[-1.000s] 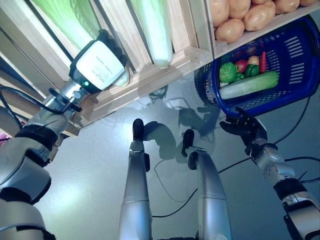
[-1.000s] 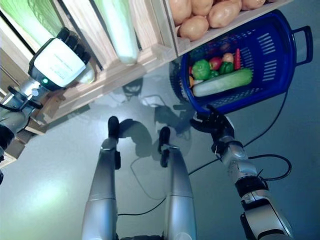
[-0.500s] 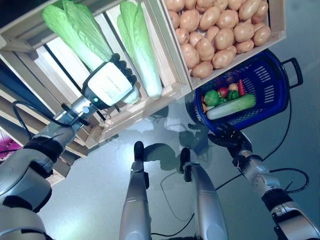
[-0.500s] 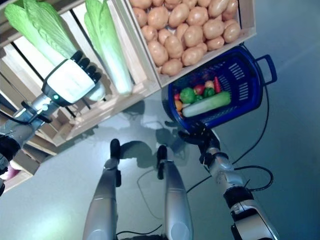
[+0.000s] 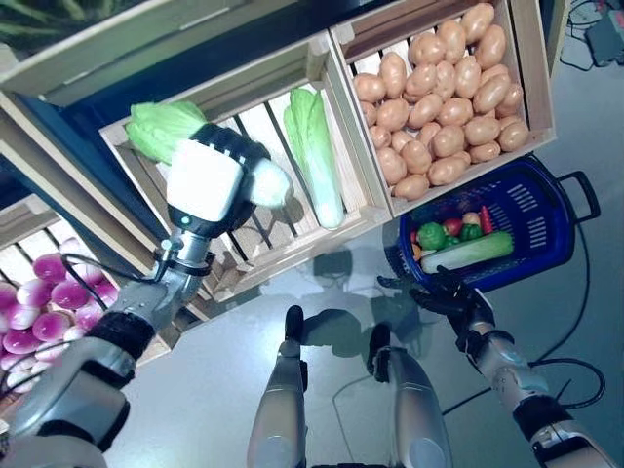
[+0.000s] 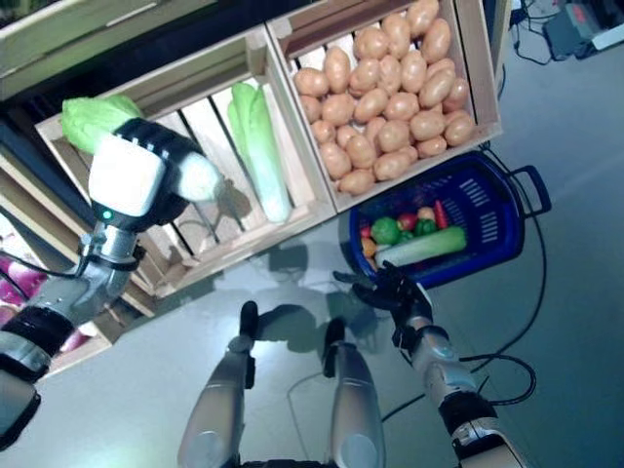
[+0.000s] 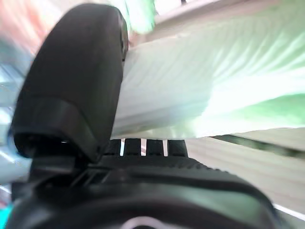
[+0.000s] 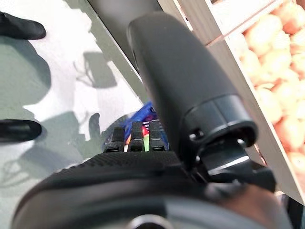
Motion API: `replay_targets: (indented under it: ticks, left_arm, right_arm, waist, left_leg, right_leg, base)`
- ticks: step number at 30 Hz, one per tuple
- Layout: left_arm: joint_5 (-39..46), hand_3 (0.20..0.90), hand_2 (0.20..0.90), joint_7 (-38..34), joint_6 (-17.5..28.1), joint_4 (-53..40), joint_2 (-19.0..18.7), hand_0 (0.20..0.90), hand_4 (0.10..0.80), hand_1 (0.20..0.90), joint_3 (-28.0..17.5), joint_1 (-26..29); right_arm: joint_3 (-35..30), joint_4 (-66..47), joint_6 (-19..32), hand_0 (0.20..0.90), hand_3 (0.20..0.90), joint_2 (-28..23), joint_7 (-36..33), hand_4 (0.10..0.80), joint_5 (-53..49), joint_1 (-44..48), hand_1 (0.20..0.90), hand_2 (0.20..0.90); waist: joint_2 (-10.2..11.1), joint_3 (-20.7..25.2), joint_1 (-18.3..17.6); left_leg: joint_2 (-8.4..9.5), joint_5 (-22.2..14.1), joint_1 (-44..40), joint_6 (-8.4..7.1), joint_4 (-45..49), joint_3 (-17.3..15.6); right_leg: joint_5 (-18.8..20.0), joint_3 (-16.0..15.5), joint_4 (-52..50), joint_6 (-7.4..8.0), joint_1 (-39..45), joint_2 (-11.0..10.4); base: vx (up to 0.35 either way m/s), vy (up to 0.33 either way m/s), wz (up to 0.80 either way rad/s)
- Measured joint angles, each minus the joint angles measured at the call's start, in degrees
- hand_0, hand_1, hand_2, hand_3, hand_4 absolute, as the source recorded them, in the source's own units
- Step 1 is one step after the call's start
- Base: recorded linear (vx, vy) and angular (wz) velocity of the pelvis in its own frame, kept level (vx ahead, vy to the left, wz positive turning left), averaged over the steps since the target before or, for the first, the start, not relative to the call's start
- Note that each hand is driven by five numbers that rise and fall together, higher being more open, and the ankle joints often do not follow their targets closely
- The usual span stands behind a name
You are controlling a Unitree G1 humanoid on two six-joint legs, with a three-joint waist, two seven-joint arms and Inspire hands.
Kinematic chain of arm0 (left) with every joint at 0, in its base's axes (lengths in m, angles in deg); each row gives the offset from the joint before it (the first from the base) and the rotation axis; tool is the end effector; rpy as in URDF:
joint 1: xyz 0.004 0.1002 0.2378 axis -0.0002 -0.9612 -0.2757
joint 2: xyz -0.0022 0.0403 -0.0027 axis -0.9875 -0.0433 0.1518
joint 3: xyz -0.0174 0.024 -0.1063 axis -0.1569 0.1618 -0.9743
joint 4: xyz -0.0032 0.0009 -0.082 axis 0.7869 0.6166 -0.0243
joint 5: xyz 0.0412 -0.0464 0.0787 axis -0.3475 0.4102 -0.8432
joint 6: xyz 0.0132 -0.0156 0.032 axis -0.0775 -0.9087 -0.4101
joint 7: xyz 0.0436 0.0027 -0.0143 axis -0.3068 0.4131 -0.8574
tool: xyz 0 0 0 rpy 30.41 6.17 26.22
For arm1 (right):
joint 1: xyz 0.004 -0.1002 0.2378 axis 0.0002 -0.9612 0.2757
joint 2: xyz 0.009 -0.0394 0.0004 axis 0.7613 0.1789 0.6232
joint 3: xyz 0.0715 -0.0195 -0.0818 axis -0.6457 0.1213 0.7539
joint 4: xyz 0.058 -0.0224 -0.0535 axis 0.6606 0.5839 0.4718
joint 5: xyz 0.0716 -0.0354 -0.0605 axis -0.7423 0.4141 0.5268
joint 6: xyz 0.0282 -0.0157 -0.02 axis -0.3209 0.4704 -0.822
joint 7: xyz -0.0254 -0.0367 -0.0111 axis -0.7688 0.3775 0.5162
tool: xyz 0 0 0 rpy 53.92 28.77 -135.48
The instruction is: Put vegetables into the basket
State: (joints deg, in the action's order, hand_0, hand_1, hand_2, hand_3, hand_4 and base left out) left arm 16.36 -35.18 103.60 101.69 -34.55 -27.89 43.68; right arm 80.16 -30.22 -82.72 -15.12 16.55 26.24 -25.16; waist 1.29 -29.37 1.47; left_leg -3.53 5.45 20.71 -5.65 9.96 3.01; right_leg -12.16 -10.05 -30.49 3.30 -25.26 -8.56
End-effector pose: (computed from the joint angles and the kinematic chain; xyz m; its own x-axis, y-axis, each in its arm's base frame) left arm 0.2991 0.2471 0.1127 0.5575 -0.1524 0.8161 -0.7616 0.2974 0.5758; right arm 0.2355 -0.2324 -0.0075 0.9307 -0.0519 -0.3620 0.1265 0.9745 0.1854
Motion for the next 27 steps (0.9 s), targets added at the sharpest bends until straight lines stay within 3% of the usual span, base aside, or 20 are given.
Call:
replay_targets:
  ticks: [4,5,11,16,27]
  left_arm:
    - [17.2,0.3,0.3,7.8,5.8,-8.6,7.8,0.3,0.4,0.3,-9.5,-8.5]
    - [21.4,0.3,0.3,10.3,6.2,-11.9,11.3,0.3,0.4,0.3,-11.9,-11.3]
    - [38.8,0.3,0.3,23.9,7.5,-19.1,17.9,0.3,0.4,0.3,-14.0,-16.8]
    - [53.2,0.3,0.3,35.0,7.5,-24.4,21.3,0.3,0.4,0.3,-15.1,-21.0]
    - [79.4,0.3,0.3,48.4,5.8,-25.8,25.9,0.3,0.4,0.3,-15.6,-25.5]
  right_arm:
    - [-0.4,-3.2,1.0,0.9,0.9,1.0,-2.5,0.8,5.7,-4.1,0.9,0.9]
    - [-1.3,-5.2,1.2,0.9,0.9,1.7,-3.1,0.8,6.8,-5.7,0.9,0.9]
    - [-4.1,-9.7,1.8,0.9,0.9,2.3,-5.3,0.8,14.1,-7.4,0.9,0.9]
    - [-6.0,-17.3,1.9,0.9,0.9,2.6,-9.1,0.8,20.3,-10.0,0.9,0.9]
    - [-6.6,-30.5,2.3,0.9,0.9,3.8,-10.9,0.8,26.4,-13.8,0.9,0.9]
  waist:
    - [-0.9,0.5,0.8]
    - [-1.1,0.6,1.1]
    - [-2.1,2.0,1.8]
    - [-2.1,5.5,1.5]
    - [-1.4,11.2,-0.4]
  left_leg:
    - [0.0,-0.2,-3.5,0.43,-2.0,0.1]
    - [-0.02,-0.2,-4.8,0.58,-2.7,0.2]
    - [0.37,-0.3,-7.9,1.25,-4.7,0.8]
    - [0.57,-0.6,-11.3,2.01,-6.9,0.6]
    - [0.77,-1.4,-17.6,3.24,-10.7,-1.4]
  right_leg:
    - [0.3,-0.8,3.1,0.6,4.4,0.0]
    - [0.5,-1.1,4.3,0.87,6.0,0.0]
    - [1.1,-1.6,7.7,1.9,10.2,0.0]
    - [1.9,-1.7,12.1,2.96,14.5,0.1]
    - [6.6,-1.1,24.2,4.61,23.8,0.8]
  base:
    - [0.124,-0.031,0.05]
    - [0.125,-0.038,0.1]
    - [0.116,-0.021,0.07]
    - [0.113,0.0,-0.01]
    - [0.066,0.007,-0.08]
